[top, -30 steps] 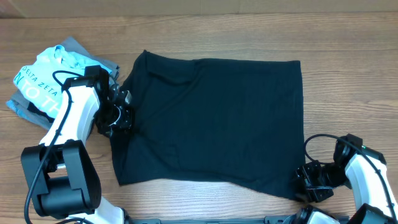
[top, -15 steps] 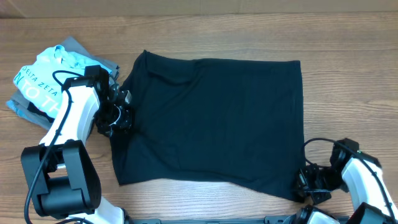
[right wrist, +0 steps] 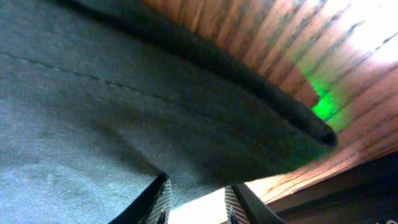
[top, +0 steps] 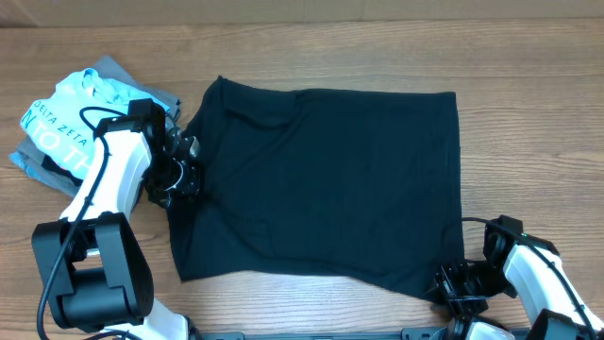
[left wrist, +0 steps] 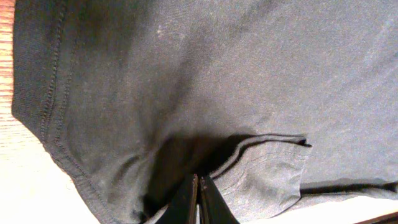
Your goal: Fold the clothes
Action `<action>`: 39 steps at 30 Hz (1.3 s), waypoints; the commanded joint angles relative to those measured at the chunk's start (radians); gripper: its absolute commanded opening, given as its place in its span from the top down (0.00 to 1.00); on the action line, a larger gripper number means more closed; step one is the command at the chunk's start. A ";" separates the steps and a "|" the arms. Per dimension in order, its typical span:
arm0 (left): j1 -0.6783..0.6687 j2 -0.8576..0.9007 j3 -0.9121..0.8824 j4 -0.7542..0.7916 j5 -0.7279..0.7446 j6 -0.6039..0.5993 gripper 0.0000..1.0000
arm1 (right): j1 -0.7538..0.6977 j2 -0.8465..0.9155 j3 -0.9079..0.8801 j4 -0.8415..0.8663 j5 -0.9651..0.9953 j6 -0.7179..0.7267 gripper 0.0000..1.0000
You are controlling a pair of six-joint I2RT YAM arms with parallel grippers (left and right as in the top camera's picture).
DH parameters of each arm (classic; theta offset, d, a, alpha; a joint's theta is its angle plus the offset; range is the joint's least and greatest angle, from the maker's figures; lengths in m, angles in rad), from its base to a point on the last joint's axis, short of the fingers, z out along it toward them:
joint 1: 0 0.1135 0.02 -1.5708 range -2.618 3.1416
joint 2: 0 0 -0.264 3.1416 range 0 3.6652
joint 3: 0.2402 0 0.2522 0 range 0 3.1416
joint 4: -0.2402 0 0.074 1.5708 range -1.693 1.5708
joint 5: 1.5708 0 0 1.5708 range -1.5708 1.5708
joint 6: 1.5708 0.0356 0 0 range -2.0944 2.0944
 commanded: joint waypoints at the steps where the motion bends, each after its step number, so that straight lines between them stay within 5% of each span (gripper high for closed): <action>1: -0.001 -0.013 0.021 0.001 -0.002 0.024 0.95 | 0.007 -0.007 -0.006 0.017 -0.005 0.029 0.67; 2: -0.001 -0.013 0.021 0.002 -0.002 0.024 0.95 | 0.007 -0.007 -0.006 0.026 0.000 0.029 0.71; 4: -0.001 -0.013 0.021 0.000 -0.002 0.024 0.95 | 0.007 -0.007 -0.001 0.036 -0.002 0.028 0.95; 5: -0.001 -0.013 0.021 0.000 -0.002 0.024 0.95 | 0.007 -0.007 0.011 0.036 0.001 0.003 0.96; 18: -0.001 -0.014 0.117 -0.074 -0.002 0.039 0.96 | 0.008 -0.018 0.317 -0.125 0.043 -0.160 0.96; 39: -0.001 -0.014 0.158 0.000 -0.010 0.069 0.96 | 0.076 -0.014 0.317 0.269 -0.087 -0.155 0.96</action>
